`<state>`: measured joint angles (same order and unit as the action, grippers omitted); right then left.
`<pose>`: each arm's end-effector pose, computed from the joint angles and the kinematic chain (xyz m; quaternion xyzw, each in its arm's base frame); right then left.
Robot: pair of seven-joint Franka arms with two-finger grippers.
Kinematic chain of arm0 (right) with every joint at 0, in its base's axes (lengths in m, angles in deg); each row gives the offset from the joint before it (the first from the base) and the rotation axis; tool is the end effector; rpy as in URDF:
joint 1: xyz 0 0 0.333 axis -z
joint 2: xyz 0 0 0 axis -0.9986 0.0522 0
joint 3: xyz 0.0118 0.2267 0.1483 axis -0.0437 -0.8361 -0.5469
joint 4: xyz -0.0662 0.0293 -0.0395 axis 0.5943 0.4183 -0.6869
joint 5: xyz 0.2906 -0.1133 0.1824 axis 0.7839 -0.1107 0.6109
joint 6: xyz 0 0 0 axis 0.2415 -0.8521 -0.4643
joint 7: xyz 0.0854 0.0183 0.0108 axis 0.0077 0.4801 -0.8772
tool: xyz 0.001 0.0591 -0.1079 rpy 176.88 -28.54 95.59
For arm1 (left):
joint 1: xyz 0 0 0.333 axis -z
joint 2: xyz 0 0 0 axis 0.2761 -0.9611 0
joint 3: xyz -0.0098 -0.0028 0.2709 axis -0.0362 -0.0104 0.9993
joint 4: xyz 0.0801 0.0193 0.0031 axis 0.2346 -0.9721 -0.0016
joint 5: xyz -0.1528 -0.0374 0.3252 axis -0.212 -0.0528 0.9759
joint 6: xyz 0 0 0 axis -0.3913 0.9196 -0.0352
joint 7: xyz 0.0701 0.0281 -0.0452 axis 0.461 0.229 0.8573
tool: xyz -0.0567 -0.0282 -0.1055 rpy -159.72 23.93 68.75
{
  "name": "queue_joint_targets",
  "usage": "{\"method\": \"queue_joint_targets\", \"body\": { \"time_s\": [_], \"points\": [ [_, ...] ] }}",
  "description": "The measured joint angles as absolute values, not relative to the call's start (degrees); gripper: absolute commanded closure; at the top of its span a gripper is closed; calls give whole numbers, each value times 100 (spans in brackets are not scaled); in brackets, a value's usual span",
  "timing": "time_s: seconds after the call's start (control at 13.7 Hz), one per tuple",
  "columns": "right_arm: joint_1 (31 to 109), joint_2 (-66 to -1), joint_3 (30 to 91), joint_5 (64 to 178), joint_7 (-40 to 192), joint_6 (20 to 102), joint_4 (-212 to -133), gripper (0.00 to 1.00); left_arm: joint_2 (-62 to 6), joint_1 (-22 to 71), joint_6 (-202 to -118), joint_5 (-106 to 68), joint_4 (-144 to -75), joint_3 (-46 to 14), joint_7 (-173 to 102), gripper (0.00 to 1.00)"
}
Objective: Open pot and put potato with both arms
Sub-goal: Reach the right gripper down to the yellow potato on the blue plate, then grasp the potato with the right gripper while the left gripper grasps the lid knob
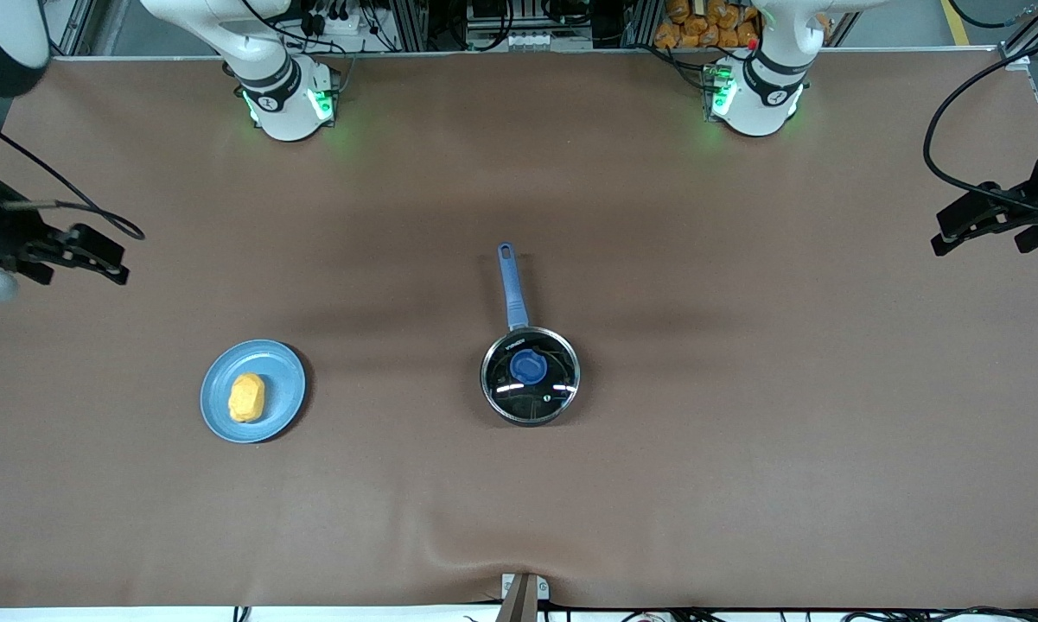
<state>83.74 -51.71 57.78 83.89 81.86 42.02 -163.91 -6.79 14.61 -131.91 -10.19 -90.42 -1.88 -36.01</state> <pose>0.5548 0.0068 0.5259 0.9999 -0.0025 0.0114 0.0022 0.5420 -0.0270 0.5952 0.9990 0.0259 0.0339 0.0099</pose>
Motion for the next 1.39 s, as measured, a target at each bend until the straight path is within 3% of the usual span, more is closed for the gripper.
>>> {"method": "queue_joint_targets", "body": {
  "time_s": [0.59, 0.95, 1.39],
  "points": [
    [8247, -3693, 5686, 8497, 8098, 4958, -16493, 0, -685, 1439, -13141, -1019, -9099, -182, -3589, 0],
    [8192, -2809, 5688, 8497, 8022, 6614, -16923, 0, -687, 1443, -13119, -1023, -9118, -184, -3589, 0],
    [8258, -2291, 5733, 8497, 7893, 8124, -17530, 0, -1051, 1795, -13106, -1093, -9222, -355, -3520, 0]
  ]
}}
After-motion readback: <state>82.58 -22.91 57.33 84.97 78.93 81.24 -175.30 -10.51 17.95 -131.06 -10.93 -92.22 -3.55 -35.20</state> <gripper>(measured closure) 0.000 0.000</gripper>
